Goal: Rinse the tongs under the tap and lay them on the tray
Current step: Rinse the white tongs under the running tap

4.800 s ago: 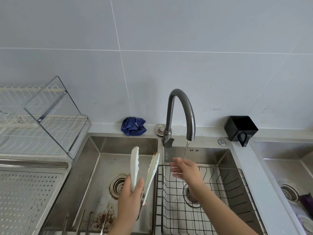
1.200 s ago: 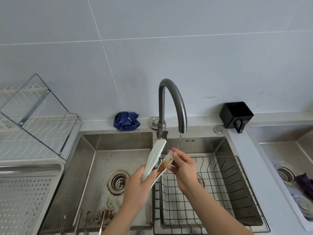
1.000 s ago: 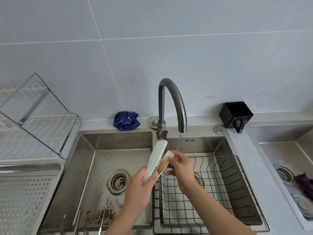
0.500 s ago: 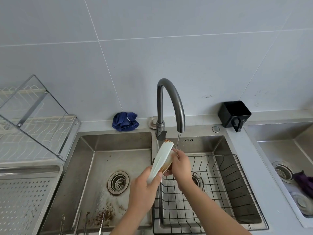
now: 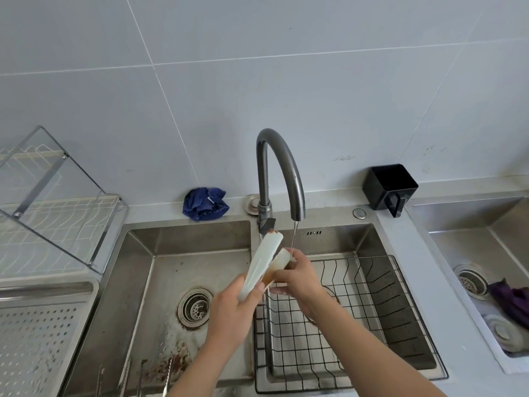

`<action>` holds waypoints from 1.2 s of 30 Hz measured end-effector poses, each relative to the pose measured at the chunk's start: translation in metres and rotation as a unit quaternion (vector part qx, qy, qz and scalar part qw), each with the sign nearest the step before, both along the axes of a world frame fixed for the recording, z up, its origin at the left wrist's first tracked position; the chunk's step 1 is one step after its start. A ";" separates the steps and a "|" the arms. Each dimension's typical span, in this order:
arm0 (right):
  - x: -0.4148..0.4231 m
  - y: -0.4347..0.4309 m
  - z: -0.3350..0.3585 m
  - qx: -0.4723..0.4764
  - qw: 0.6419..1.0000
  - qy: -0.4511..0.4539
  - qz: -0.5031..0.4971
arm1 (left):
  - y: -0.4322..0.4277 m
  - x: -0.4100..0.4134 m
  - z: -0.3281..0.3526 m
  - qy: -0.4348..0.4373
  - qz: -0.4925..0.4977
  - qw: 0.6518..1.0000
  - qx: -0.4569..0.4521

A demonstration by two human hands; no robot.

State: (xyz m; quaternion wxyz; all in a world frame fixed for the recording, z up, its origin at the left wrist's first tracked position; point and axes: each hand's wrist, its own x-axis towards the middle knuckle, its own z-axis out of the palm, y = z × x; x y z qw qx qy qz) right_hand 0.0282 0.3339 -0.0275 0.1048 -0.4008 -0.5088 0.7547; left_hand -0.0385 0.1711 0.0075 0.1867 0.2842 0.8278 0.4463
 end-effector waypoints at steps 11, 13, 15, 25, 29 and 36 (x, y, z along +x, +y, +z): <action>0.000 -0.006 0.001 -0.002 0.997 0.032 -0.064 | 0.015 0.002 -0.006 -0.092 0.009 0.993 0.077; 0.003 -0.006 0.001 0.000 0.999 0.043 -0.030 | 0.018 -0.002 -0.006 -0.101 -0.007 0.991 0.086; 0.003 0.002 0.000 -0.006 0.998 0.060 -0.028 | 0.021 -0.004 -0.004 -0.106 -0.019 0.990 0.087; -0.005 0.017 0.007 -0.073 0.984 0.146 -0.067 | 0.009 -0.018 -0.011 -0.143 0.013 0.986 0.084; -0.006 0.012 0.005 -0.079 0.983 0.153 -0.062 | 0.000 -0.015 -0.012 -0.194 0.016 0.978 0.081; 0.005 0.018 0.010 -0.036 0.980 0.186 -0.053 | 0.008 -0.012 -0.017 -0.203 -0.025 0.976 0.073</action>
